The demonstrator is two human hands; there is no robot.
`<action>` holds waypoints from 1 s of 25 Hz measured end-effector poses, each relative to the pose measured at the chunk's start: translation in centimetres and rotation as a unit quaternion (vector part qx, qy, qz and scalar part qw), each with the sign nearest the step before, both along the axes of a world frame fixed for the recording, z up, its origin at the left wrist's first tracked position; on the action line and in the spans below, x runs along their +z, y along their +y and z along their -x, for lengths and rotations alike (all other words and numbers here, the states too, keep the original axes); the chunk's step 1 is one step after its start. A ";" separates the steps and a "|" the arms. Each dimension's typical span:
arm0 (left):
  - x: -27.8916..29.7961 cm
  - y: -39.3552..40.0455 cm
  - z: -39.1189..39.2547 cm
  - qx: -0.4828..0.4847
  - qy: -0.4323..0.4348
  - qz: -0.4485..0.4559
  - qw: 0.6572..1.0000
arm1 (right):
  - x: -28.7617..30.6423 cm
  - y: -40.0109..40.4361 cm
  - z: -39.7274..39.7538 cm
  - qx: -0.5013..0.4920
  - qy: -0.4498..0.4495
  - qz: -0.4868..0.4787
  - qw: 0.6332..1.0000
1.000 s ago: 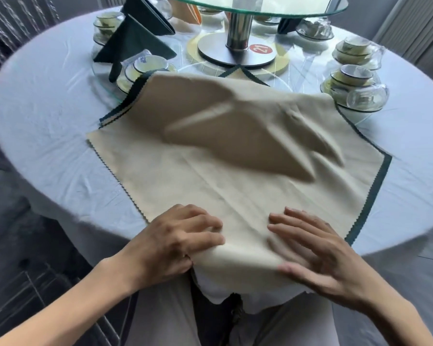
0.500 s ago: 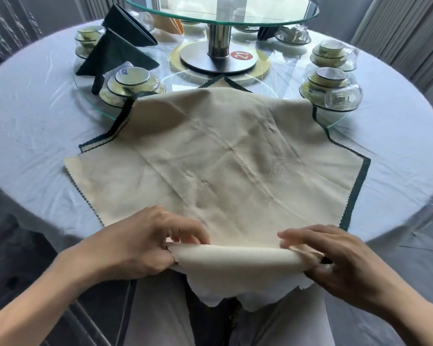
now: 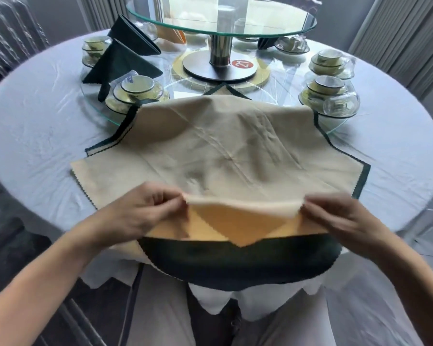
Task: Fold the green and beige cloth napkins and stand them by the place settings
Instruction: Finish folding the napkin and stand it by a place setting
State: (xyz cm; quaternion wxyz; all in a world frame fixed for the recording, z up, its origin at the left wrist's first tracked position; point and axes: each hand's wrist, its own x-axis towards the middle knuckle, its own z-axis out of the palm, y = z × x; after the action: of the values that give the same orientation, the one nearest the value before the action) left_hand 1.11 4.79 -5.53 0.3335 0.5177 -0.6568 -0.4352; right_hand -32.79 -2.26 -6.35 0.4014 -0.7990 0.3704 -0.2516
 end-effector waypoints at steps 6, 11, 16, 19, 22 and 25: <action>0.5 -4.5 0.9 0.193 -0.273 0.310 0.890 | 1.0 -5.0 -4.1 -0.278 0.084 0.284 0.914; -4.9 -0.2 -0.3 -0.049 -0.428 0.186 0.883 | -3.9 -0.3 -1.1 0.014 0.228 0.241 0.943; -6.9 -0.7 -0.6 0.043 -0.440 0.170 0.881 | -6.7 -1.0 0.6 -0.112 0.284 0.187 0.934; -6.6 -1.3 -1.0 0.086 -0.464 0.144 0.870 | -6.6 -2.1 1.3 -0.168 0.293 0.184 0.923; -5.7 -1.5 -3.0 0.193 -0.438 0.084 0.874 | -6.6 -2.3 2.1 -0.193 0.287 0.179 0.921; -4.8 -1.8 -6.4 0.258 -0.404 0.058 0.876 | -6.7 -2.2 2.0 -0.203 0.312 0.185 0.910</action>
State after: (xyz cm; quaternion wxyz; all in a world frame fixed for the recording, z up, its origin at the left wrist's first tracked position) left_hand 7.49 3.02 -10.32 0.1690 0.7796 -0.6012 -0.0481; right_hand -34.75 -4.51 -13.00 0.0514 -0.8043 0.5776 -0.1297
